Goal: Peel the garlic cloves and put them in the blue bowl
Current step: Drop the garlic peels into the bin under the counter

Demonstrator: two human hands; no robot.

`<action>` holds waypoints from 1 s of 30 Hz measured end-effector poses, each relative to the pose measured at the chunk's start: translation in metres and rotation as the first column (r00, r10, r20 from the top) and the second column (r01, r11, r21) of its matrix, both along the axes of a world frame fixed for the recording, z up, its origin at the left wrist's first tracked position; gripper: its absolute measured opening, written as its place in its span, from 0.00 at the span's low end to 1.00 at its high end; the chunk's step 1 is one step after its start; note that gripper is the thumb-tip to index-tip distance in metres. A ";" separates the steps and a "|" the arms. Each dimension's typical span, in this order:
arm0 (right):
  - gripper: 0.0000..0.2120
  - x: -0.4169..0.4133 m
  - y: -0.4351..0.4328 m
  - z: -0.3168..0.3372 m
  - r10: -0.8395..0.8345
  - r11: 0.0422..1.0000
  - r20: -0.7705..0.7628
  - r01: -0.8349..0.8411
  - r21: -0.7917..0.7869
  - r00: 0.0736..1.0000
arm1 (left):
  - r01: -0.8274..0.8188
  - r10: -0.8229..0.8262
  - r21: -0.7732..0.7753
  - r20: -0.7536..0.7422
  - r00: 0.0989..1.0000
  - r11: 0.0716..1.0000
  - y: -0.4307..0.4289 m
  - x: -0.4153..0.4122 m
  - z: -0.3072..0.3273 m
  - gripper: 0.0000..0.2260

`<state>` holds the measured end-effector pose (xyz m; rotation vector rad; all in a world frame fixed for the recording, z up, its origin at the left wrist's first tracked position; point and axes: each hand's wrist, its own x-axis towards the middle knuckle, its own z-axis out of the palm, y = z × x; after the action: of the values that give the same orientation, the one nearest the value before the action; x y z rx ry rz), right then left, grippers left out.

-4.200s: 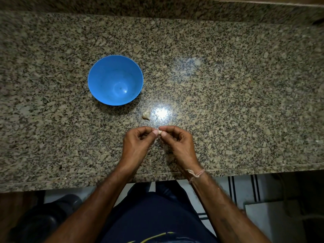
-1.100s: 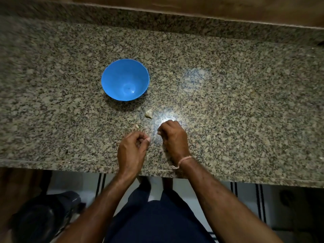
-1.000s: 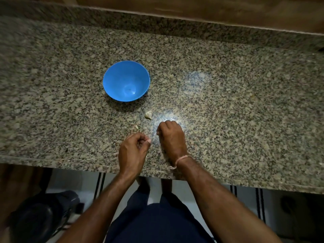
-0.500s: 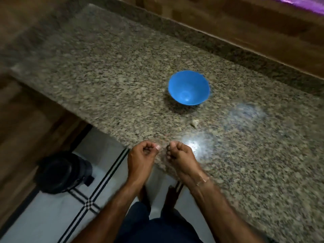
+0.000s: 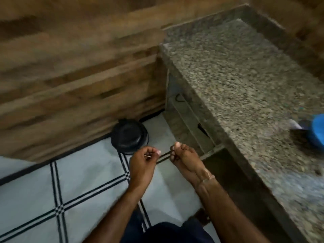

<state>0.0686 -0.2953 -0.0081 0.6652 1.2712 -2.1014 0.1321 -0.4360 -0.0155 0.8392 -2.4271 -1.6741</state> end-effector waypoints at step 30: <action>0.07 -0.125 -0.283 -0.218 0.133 0.944 0.300 -0.213 0.252 0.945 | -0.399 0.300 0.133 0.461 0.835 0.907 -0.267 -0.103 -0.183 0.05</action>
<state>-0.0560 -0.5784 -0.2259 0.9017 1.4200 -1.6308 0.0288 -0.7026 -0.1986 1.7432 -2.1343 -1.7780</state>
